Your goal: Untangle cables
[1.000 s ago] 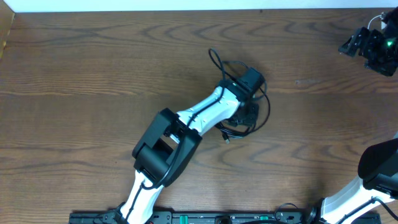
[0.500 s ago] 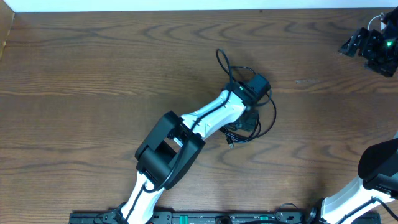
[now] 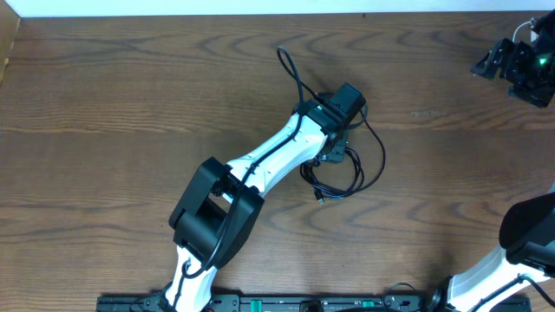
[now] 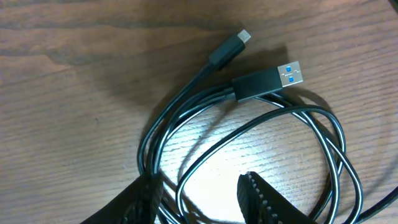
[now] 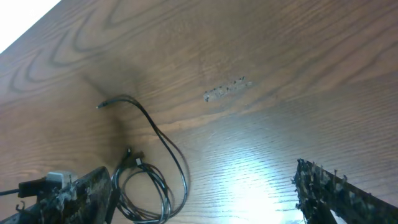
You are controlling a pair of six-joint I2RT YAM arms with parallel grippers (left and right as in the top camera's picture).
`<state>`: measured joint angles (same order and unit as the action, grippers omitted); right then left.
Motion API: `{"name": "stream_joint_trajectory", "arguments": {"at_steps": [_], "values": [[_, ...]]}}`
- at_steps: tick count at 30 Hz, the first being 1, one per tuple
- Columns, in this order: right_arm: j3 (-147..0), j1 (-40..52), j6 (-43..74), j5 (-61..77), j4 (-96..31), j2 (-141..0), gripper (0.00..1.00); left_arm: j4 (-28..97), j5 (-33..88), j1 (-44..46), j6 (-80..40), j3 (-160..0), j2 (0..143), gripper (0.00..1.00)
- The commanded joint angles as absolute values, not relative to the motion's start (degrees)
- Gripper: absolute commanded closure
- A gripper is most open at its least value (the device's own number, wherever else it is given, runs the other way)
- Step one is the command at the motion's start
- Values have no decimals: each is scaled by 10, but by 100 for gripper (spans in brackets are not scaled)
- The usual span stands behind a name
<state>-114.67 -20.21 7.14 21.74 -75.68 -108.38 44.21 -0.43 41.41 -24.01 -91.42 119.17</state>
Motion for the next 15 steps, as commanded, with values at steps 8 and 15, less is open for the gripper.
{"name": "stream_joint_trajectory", "arguments": {"at_steps": [8, 15], "values": [[-1146, -190, 65, 213, -759, -1088, 9, 440, 9, 414, -219, -898, 1224, 63], [-1146, -187, 65, 212, -759, -1088, 9, 430, 22, 414, -215, -897, 1242, 64]]}}
